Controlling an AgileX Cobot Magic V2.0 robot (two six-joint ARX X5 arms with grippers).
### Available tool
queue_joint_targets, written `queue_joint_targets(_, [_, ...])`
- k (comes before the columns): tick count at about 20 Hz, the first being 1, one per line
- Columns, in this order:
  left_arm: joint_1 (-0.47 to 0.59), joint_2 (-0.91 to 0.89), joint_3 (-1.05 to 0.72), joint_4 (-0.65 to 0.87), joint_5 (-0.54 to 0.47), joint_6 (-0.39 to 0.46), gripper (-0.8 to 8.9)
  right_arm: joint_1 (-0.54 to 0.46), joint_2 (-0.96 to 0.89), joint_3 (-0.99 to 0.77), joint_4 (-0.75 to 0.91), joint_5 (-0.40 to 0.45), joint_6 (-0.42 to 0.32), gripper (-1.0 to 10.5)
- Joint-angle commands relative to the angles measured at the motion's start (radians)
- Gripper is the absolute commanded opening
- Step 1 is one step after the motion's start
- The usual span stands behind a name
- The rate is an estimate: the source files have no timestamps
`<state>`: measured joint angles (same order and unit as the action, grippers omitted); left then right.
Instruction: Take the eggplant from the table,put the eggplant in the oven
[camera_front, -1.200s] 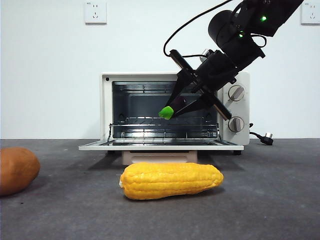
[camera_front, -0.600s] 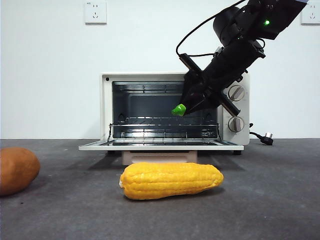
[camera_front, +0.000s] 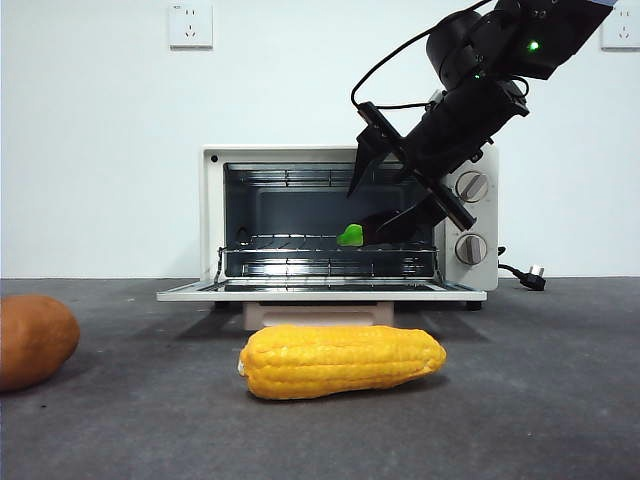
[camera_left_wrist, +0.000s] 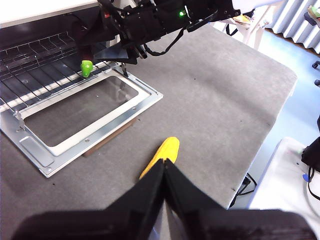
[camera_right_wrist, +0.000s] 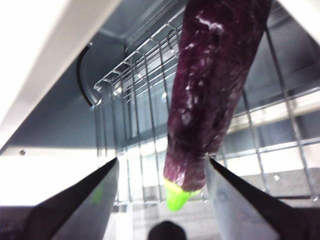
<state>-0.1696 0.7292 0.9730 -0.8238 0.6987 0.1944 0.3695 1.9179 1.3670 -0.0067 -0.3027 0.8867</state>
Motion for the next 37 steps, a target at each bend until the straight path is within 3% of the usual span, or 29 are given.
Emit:
queue_joint_targets(1, [-0.003, 0.004, -0.005, 0.001, 0.003, 0.016, -0.06, 0.004, 0.003, 0.005, -0.014, -0.023, 0.002, 2.9])
queue_joint_targets(4, [-0.003, 0.006, -0.005, 0.002, 0.003, 0.016, -0.06, 0.003, -0.054, 0.005, -0.11, -0.022, -0.046, 2.9])
queue_joint_targets(9, [-0.003, 0.006, -0.005, 0.004, 0.003, 0.016, -0.06, 0.003, -0.263, 0.005, -0.286, -0.011, -0.234, 2.9])
queue_joint_targets(13, [-0.003, 0.006, -0.005, 0.015, 0.003, 0.016, -0.06, 0.003, -0.503, 0.005, -0.475, -0.004, -0.44, 2.9])
queue_joint_targets(17, [-0.002, 0.007, -0.005, 0.049, -0.01, 0.015, -0.06, 0.003, -0.726, 0.005, -0.664, 0.054, -0.589, 2.8])
queue_joint_targets(31, [-0.002, 0.023, -0.005, 0.069, -0.03, 0.01, -0.06, 0.003, -1.086, 0.005, -0.982, 0.335, -0.756, 2.8])
queue_joint_targets(37, [-0.002, 0.024, -0.005, 0.07, -0.031, 0.01, -0.06, 0.003, -1.135, 0.005, -1.076, 0.408, -0.785, 0.5])
